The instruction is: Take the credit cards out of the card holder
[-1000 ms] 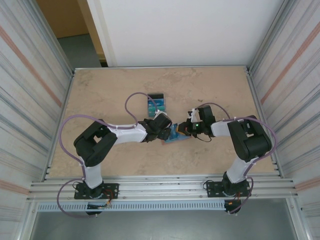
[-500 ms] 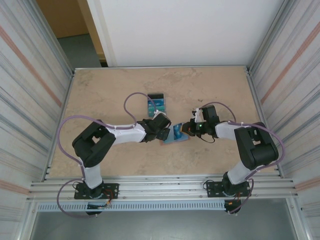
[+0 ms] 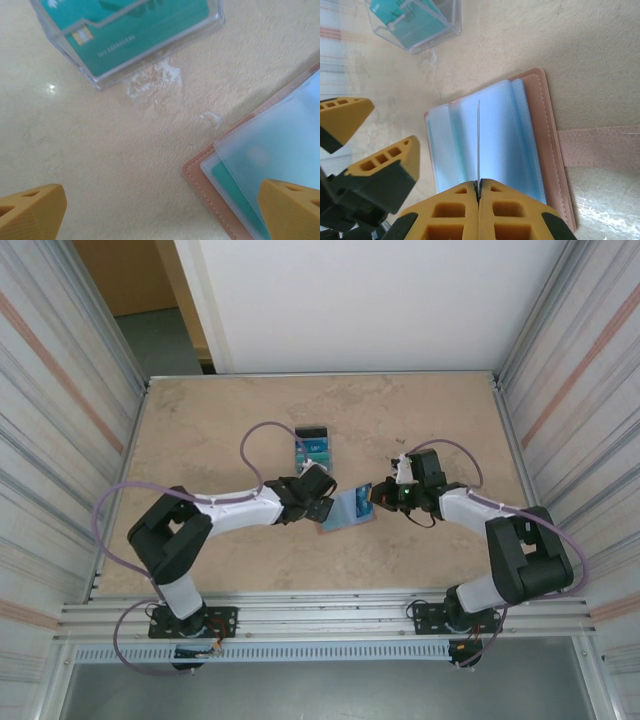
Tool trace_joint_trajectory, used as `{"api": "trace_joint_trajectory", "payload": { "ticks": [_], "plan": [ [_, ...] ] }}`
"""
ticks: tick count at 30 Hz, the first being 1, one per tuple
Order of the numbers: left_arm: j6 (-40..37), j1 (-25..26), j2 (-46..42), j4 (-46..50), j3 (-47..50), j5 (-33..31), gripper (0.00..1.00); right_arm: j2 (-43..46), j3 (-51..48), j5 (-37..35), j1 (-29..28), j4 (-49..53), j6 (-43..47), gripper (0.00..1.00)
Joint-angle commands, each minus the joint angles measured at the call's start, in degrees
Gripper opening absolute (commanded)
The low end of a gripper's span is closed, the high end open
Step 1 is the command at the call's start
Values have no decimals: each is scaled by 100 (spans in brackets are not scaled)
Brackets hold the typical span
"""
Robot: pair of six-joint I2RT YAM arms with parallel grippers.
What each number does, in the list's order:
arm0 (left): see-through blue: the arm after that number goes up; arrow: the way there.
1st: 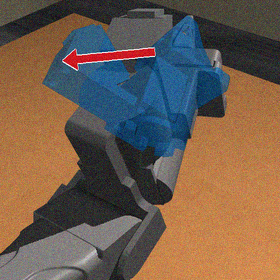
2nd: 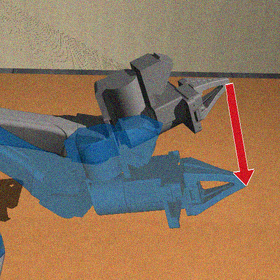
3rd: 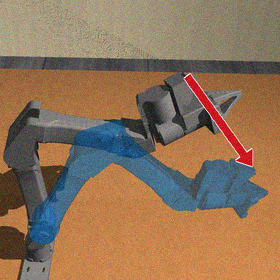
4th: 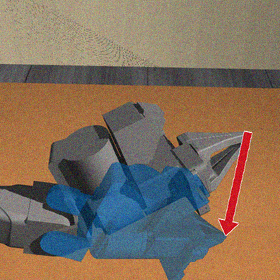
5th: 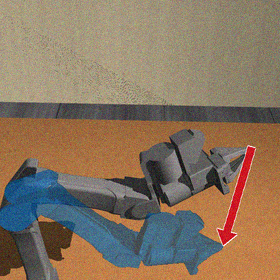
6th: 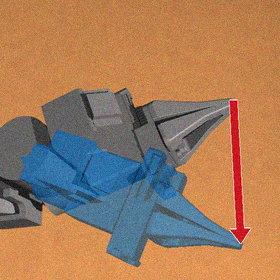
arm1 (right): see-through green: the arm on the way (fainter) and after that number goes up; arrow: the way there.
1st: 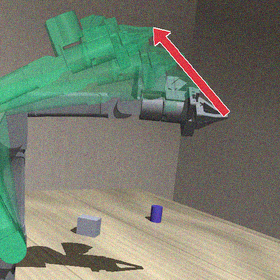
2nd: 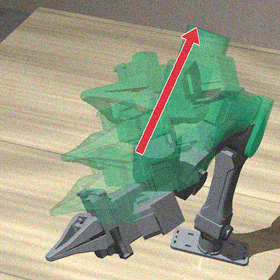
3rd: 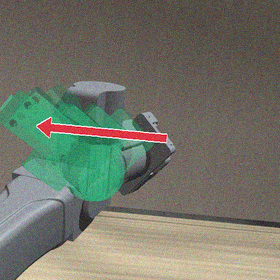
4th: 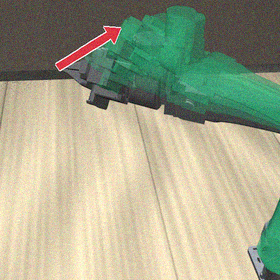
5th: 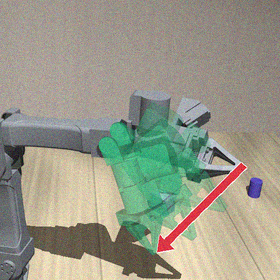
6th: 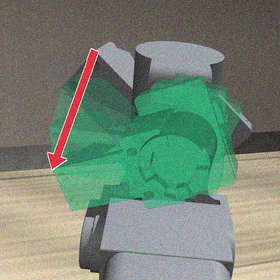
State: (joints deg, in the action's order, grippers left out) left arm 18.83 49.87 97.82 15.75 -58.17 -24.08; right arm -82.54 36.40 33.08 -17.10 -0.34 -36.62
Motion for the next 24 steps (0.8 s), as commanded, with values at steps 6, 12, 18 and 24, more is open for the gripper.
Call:
{"api": "trace_joint_trajectory", "payload": {
  "ticks": [6,12,18,24],
  "plan": [
    [137,-30,-998,-27,277,-119,99,397,-272,-62,32,-523,-151,0],
    [33,-208,-1684,-570,705,466,99,398,54,267,-166,-611,175,0],
    [-945,-774,-2396,-1221,1115,2130,99,435,859,33,-831,456,1451,0],
    [-1762,-1340,-2641,-1279,1118,3467,98,505,1311,145,-1236,940,2204,0]
  ]
}}
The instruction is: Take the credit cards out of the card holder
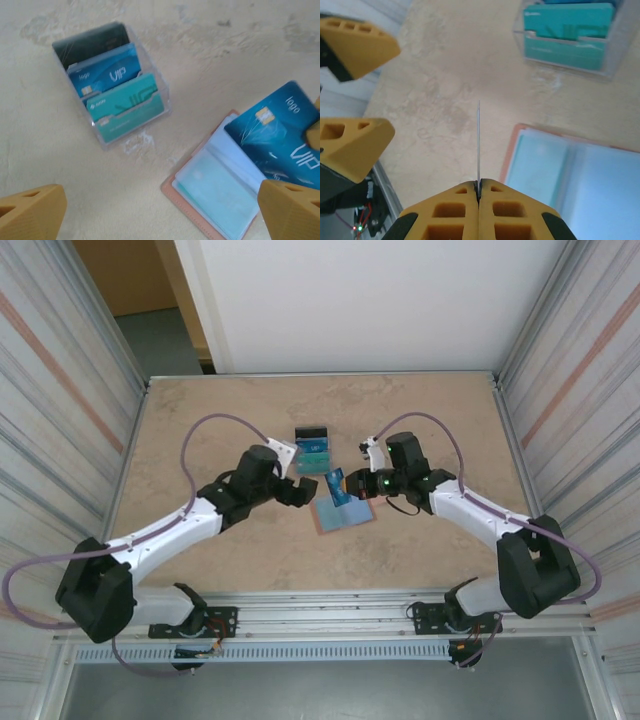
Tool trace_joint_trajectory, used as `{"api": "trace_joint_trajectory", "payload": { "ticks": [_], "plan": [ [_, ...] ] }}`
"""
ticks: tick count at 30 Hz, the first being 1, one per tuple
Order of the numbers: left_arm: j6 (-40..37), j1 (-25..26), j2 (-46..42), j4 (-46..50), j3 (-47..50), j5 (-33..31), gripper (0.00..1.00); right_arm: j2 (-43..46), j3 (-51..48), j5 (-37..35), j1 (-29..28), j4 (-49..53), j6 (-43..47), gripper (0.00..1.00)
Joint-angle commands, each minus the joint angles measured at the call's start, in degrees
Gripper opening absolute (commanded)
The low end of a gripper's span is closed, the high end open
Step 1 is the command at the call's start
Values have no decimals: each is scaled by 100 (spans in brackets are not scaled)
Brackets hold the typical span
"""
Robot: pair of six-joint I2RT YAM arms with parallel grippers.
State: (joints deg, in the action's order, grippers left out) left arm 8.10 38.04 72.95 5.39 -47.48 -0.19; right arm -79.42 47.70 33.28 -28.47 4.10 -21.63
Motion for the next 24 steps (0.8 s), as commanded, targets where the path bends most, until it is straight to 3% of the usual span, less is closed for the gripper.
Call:
{"api": "trace_joint_trajectory", "payload": {
  "ticks": [1,10,19,24],
  "plan": [
    [-797,-228,-147,-263,44,1289,98,207,208,165,-131,527,785,0],
    [-1752,-376,237,-45,-376,3282,82,420,370,582,-235,982,1411,0],
    [-2151,-346,866,527,-886,4129,62,626,447,1024,-234,1241,1821,0],
    [-2307,-206,1001,663,-995,4284,46,569,555,1101,-229,1361,1933,0]
  ]
}}
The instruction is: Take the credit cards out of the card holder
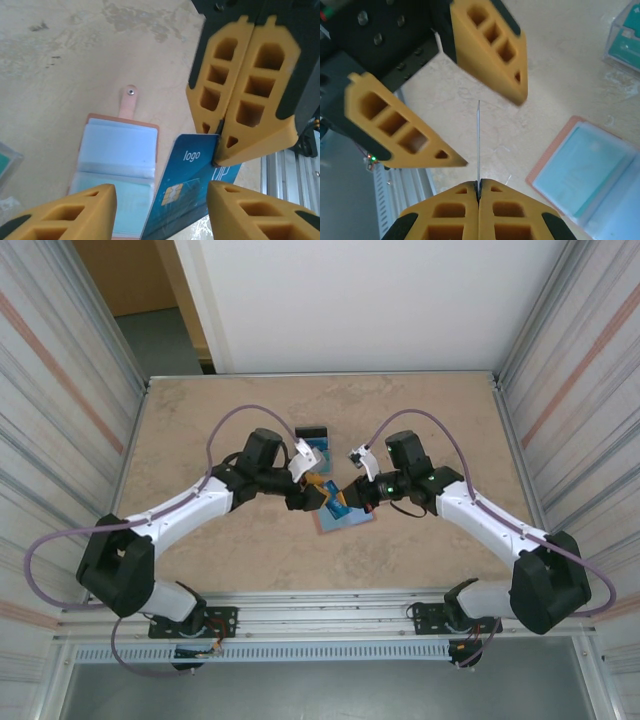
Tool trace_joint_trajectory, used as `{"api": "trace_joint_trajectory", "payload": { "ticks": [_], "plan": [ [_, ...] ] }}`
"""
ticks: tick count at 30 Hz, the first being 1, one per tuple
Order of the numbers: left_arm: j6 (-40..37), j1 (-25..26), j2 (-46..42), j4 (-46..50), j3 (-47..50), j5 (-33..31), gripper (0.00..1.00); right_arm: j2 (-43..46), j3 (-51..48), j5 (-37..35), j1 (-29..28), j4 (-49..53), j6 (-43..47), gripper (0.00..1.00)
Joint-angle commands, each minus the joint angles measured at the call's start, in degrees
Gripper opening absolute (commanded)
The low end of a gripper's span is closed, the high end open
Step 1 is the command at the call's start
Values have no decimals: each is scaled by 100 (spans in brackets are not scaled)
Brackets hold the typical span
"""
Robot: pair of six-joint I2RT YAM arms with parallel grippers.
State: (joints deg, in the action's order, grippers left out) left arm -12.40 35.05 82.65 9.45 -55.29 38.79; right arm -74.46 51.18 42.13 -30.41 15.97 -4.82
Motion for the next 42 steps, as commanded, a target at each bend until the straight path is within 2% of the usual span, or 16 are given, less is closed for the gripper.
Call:
{"api": "trace_joint_trajectory", "payload": {
  "ticks": [1,6,11,14,17,22,28,35,42],
  "plan": [
    [-302,128,32,295,-236,393,42,55,212,246,-35,176,261,0],
    [-333,187,41,372,-237,414,19,15,217,318,-35,114,247,0],
    [-250,185,-7,341,-212,516,0,63,144,266,-26,30,177,0],
    [-124,187,-106,218,-138,494,0,156,27,169,30,-139,28,11],
    [89,186,-305,11,9,386,0,288,-170,218,228,-489,-291,30],
    [794,162,-929,-771,514,-95,0,799,-781,349,551,-1409,-933,44],
    [1879,132,-1576,-1911,1107,-369,0,1306,-1359,471,538,-2246,-1458,49],
    [3066,125,-1717,-3284,1520,-272,0,1417,-1589,596,330,-3015,-1864,50],
    [3603,134,-1740,-3874,1661,-78,0,1184,-1371,651,211,-3280,-1937,50]
  ]
}}
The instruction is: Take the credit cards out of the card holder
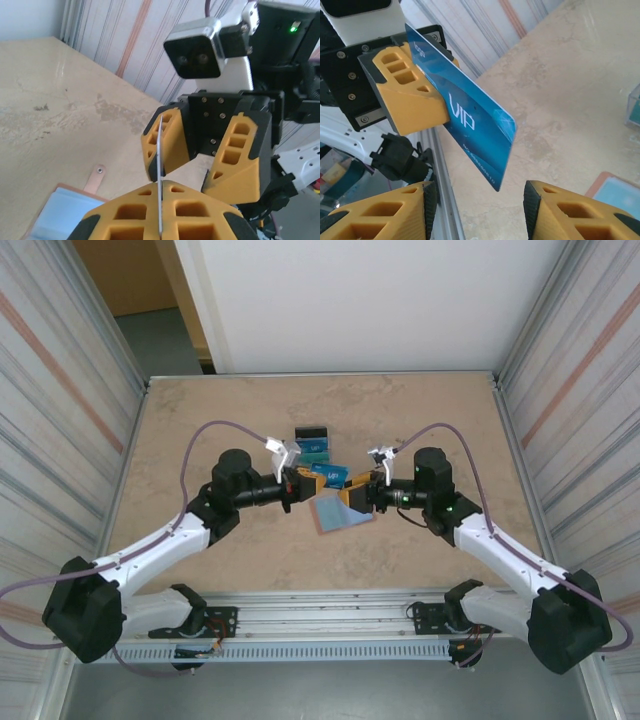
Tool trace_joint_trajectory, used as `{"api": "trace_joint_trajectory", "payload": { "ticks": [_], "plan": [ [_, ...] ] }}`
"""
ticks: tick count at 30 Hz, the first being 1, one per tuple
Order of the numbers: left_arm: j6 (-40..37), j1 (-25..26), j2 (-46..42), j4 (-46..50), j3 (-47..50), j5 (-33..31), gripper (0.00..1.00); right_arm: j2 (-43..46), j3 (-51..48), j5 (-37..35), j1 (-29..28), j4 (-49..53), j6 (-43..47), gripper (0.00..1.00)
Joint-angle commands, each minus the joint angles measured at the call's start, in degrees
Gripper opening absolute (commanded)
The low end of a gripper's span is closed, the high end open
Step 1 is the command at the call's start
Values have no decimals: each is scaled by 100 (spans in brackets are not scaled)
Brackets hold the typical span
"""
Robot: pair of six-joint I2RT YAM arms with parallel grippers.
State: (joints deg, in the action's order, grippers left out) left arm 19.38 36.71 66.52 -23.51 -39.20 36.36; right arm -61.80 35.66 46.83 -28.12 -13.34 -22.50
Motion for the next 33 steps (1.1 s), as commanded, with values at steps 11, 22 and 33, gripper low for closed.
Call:
{"api": "trace_joint_trajectory", "payload": {
  "ticks": [11,22,33],
  "plan": [
    [658,-32,-202,-782,171,249,0,-201,420,493,-62,-800,-286,42],
    [556,-46,-224,-518,84,174,26,83,583,493,-115,144,245,0],
    [-1736,-103,-703,2289,-1081,-46,69,78,1260,393,-115,2330,1534,0]
  ]
}}
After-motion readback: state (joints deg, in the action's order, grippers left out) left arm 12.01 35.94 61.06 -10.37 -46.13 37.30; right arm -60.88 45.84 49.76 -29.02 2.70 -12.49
